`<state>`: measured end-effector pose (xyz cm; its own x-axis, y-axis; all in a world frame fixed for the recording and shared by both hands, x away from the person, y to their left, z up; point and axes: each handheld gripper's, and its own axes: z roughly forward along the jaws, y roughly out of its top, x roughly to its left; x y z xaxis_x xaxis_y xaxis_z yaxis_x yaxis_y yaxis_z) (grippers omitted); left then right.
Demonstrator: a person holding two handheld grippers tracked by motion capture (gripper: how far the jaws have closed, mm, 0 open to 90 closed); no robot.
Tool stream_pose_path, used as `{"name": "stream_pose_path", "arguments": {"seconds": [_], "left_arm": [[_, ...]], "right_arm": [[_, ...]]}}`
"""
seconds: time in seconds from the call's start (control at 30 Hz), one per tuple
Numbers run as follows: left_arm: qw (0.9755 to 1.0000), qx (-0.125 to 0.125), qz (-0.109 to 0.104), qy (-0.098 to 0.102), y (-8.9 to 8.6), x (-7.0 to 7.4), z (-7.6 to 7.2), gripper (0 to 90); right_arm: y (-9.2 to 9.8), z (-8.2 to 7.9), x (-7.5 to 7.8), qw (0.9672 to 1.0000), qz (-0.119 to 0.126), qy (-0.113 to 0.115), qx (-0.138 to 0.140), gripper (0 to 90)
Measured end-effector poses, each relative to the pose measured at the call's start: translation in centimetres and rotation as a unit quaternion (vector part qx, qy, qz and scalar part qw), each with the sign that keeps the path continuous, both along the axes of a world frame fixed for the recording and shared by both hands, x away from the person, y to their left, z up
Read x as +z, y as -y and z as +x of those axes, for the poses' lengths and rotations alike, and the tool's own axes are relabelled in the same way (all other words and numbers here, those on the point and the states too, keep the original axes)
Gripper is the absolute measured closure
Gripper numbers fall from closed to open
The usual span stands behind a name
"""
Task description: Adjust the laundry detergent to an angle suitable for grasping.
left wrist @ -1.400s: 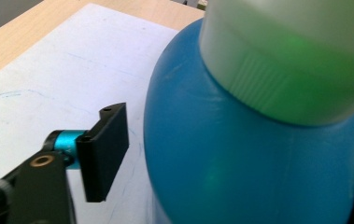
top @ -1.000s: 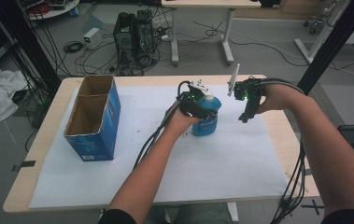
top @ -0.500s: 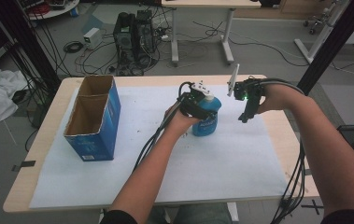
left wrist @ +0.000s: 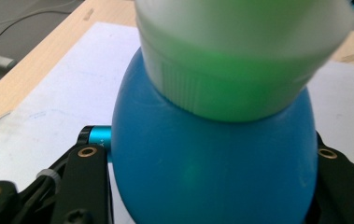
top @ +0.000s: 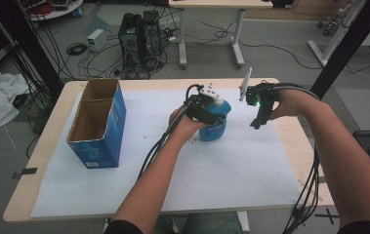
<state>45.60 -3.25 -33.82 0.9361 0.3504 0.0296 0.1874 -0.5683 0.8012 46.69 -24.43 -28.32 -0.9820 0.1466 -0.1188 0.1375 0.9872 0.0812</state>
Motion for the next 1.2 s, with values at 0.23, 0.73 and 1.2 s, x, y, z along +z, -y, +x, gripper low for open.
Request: {"name": "stream_pose_path", "arguments": {"seconds": [0.23, 0.73, 1.2], "left_arm": [[0.9997, -0.020, -0.012, -0.005, -1.3, 1.4, -0.3, 44.6], [0.9921, -0.123, 0.022, -0.006, -4.9, 3.4, -1.1, 44.5], [0.9834, -0.179, 0.014, -0.024, -7.1, 2.1, -1.0, 44.6]], "right_arm": [[-0.3, -0.1, -0.1, 1.0000, -0.001, -0.001, 0.007, 13.3], [-0.8, -0.6, 0.2, 0.9999, 0.001, 0.002, 0.011, 13.3], [-0.9, -0.6, 0.3, 0.9991, -0.015, 0.010, 0.038, 13.3]]}}
